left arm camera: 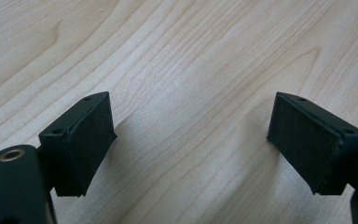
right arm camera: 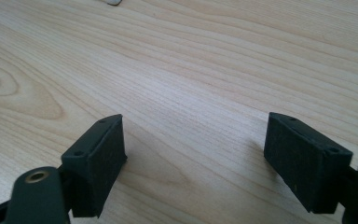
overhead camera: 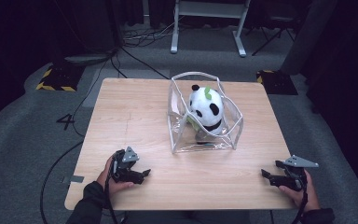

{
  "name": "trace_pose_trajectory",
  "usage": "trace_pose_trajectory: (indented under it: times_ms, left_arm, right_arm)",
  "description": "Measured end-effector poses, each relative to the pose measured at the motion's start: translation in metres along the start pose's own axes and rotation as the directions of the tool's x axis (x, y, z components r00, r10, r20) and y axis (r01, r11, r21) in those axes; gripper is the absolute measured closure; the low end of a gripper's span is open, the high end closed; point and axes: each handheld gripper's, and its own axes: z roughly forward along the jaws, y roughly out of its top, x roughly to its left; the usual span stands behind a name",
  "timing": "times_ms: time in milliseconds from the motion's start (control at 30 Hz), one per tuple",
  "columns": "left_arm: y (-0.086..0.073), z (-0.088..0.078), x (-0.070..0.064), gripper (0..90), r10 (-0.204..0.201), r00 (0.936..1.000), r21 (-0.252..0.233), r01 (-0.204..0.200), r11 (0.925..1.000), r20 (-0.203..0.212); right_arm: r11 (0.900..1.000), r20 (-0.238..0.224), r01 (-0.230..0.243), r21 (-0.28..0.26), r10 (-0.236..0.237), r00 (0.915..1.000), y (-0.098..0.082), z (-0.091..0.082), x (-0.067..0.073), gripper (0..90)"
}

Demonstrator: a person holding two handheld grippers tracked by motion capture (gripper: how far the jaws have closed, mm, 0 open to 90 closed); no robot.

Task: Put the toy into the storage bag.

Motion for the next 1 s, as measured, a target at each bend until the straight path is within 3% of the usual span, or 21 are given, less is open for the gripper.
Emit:
trace_pose_trajectory:
  times_ms: [1000]
  left_arm:
    - [-0.0001, -0.0001, -0.0003, 14.7, -0.003, 1.0, 0.0, 0.003, 1.0, -0.001]
  right_arm:
    - [1.0, 0.007, -0.005, 0.0, 0.005, 1.0, -0.0001, 0.0, 0.0001, 20.6]
